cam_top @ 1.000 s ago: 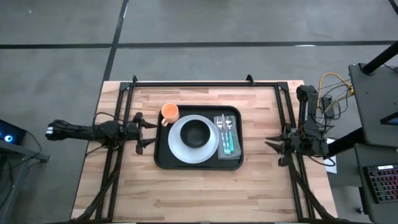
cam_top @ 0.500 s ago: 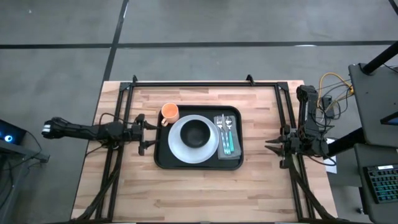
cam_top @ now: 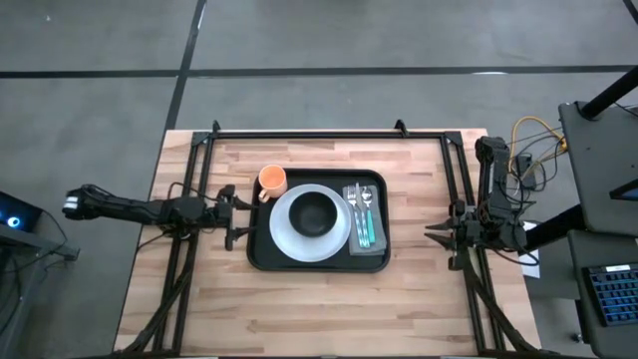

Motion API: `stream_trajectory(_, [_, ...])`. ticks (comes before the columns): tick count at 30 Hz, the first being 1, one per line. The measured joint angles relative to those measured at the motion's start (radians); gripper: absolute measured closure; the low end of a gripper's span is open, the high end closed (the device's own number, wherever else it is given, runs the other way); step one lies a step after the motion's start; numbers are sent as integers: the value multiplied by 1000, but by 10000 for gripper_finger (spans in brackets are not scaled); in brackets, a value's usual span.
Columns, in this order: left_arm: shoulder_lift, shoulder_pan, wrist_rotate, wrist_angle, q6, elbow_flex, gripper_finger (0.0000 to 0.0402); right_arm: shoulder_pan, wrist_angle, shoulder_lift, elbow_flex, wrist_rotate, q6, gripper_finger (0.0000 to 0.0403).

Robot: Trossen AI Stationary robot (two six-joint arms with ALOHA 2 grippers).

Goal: Set up tray
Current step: Return to Home Position

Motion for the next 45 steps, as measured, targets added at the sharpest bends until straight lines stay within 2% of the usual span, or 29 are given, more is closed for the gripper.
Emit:
stream_trajectory(20, [61, 0, 0, 0, 0, 0, 140, 0, 0, 0, 0, 0, 0, 316])
stream_trajectory(35, [61, 0, 0, 0, 0, 0, 140, 0, 0, 0, 0, 0, 0, 335])
stream_trajectory(45, [61, 0, 0, 0, 0, 0, 140, 0, 0, 0, 0, 0, 0, 320])
